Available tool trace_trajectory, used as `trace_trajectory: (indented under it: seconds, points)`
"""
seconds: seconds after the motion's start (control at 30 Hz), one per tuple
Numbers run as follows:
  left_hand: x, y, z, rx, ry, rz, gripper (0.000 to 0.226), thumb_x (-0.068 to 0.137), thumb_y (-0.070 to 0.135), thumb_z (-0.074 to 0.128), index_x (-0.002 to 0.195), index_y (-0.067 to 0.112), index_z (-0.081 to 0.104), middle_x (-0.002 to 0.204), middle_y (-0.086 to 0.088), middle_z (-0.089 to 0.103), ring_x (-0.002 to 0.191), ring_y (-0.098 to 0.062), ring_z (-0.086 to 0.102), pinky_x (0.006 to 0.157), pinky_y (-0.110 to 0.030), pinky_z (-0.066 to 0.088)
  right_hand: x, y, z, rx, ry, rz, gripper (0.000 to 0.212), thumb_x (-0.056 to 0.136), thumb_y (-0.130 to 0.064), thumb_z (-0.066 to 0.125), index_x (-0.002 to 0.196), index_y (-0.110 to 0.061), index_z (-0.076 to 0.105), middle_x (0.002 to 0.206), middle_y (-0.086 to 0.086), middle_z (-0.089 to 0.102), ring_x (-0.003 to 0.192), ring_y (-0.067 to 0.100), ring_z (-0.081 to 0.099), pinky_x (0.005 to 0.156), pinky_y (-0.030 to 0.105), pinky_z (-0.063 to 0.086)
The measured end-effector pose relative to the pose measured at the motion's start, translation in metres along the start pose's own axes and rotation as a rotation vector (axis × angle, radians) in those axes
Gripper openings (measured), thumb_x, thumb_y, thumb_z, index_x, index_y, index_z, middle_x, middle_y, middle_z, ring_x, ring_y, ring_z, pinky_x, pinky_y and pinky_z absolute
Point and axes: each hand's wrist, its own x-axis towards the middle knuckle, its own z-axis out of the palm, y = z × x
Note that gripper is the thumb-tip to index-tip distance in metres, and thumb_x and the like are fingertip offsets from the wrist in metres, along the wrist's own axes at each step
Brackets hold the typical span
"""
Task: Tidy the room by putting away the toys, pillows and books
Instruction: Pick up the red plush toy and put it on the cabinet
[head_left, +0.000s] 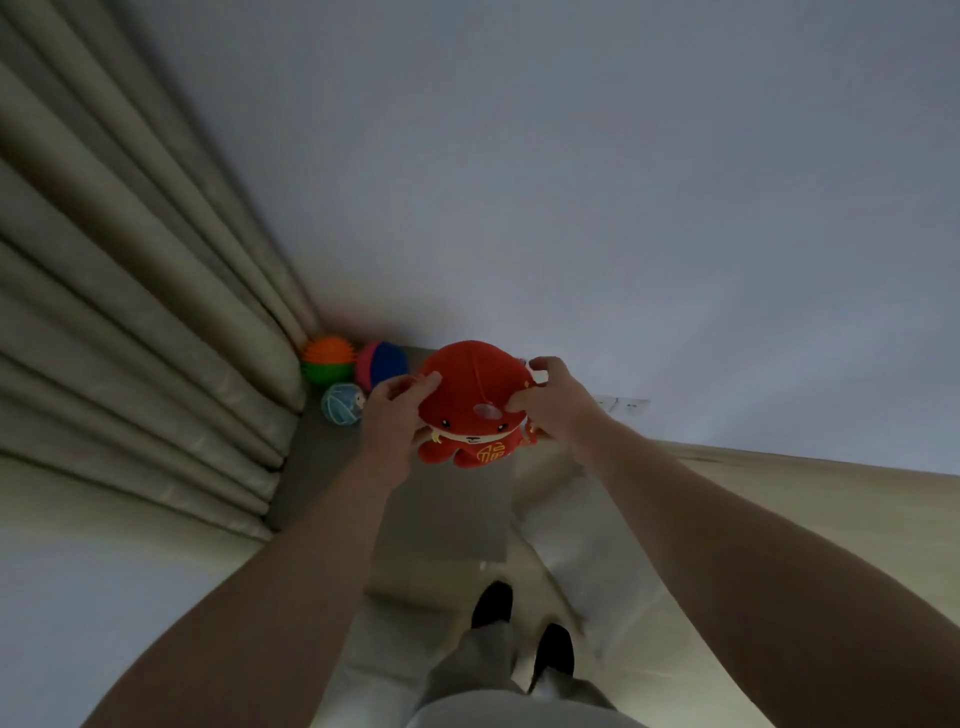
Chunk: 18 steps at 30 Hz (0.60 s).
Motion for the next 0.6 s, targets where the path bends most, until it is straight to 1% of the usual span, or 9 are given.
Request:
trace_trajectory:
  seconds: [0.03,0.07,0.2,0.27,0.33,0.43,0.5,0.53,0.6]
  points:
    - [0.014,0.005,0.0,0.024,0.011,-0.012,0.049,0.085,0.034,0.08,0.127,0.023,0.056,0.124,-0.003,0.064,0.108,-0.024,0.064,0.093,-0.053,0.058,0.012,-0.004,0.003,-0.001,-0.011,0.007,0.069,0.082,-0.013,0.072,0.142,-0.027,0.039,0.127,0.008,0.056,0.113,0.036,0.061,0.081,0.043,0.061]
    - [0.031,0.01,0.001,0.051,0.01,-0.02,0.046,0.086,0.034,0.079,0.125,0.025,0.057,0.124,-0.003,0.064,0.107,-0.024,0.064,0.093,-0.053,0.058,0.027,-0.008,0.006,-0.007,-0.016,0.009,0.07,0.082,-0.015,0.073,0.143,-0.028,0.041,0.127,0.007,0.057,0.113,0.035,0.062,0.083,0.045,0.062]
    - [0.094,0.029,0.01,0.119,-0.053,-0.062,0.035,0.087,0.034,0.077,0.117,0.027,0.061,0.118,-0.001,0.067,0.105,-0.021,0.065,0.093,-0.05,0.058,0.086,-0.019,0.018,-0.02,0.024,0.025,0.069,0.081,-0.021,0.077,0.142,-0.024,0.045,0.126,0.007,0.06,0.108,0.033,0.066,0.086,0.046,0.062]
    - [0.127,0.034,0.016,0.126,-0.062,-0.06,0.043,0.085,0.033,0.078,0.124,0.024,0.061,0.118,0.0,0.067,0.104,-0.02,0.065,0.093,-0.049,0.058,0.118,-0.025,0.026,-0.02,0.042,0.041,0.07,0.081,-0.022,0.079,0.142,-0.022,0.045,0.127,0.007,0.059,0.109,0.033,0.065,0.088,0.048,0.061]
    - [0.157,0.038,0.02,0.117,-0.057,-0.071,0.052,0.084,0.031,0.08,0.13,0.021,0.057,0.122,-0.002,0.065,0.105,-0.02,0.064,0.089,-0.046,0.059,0.148,-0.029,0.033,-0.003,0.042,0.06,0.069,0.082,-0.026,0.08,0.141,-0.02,0.044,0.127,0.007,0.059,0.109,0.034,0.066,0.086,0.048,0.061]
    - [0.194,0.033,0.026,0.113,-0.041,-0.095,0.061,0.083,0.028,0.082,0.135,0.019,0.052,0.127,-0.004,0.063,0.108,-0.022,0.064,0.08,-0.039,0.058,0.185,-0.027,0.043,0.043,0.056,0.105,0.067,0.081,-0.033,0.079,0.137,-0.02,0.045,0.124,0.011,0.063,0.1,0.033,0.067,0.076,0.042,0.062]
    - [0.211,0.027,0.028,0.112,-0.027,-0.093,0.06,0.082,0.024,0.082,0.134,0.018,0.052,0.127,-0.005,0.064,0.106,-0.021,0.065,0.081,-0.039,0.058,0.203,-0.023,0.049,0.057,0.066,0.12,0.066,0.081,-0.035,0.079,0.136,-0.019,0.045,0.123,0.014,0.063,0.092,0.032,0.064,0.068,0.038,0.059]
    - [0.219,0.025,0.029,0.107,-0.021,-0.096,0.06,0.082,0.023,0.082,0.134,0.018,0.052,0.127,-0.005,0.064,0.105,-0.02,0.065,0.083,-0.04,0.059,0.211,-0.021,0.051,0.042,0.068,0.121,0.067,0.082,-0.036,0.079,0.137,-0.019,0.045,0.124,0.014,0.063,0.094,0.032,0.065,0.07,0.038,0.059]
    - [0.232,0.019,0.028,0.111,-0.02,-0.105,0.064,0.08,0.023,0.084,0.136,0.018,0.052,0.128,-0.004,0.064,0.106,-0.021,0.066,0.085,-0.042,0.059,0.223,-0.02,0.054,0.009,0.065,0.118,0.067,0.083,-0.037,0.078,0.139,-0.019,0.044,0.126,0.012,0.061,0.105,0.035,0.067,0.078,0.042,0.061]
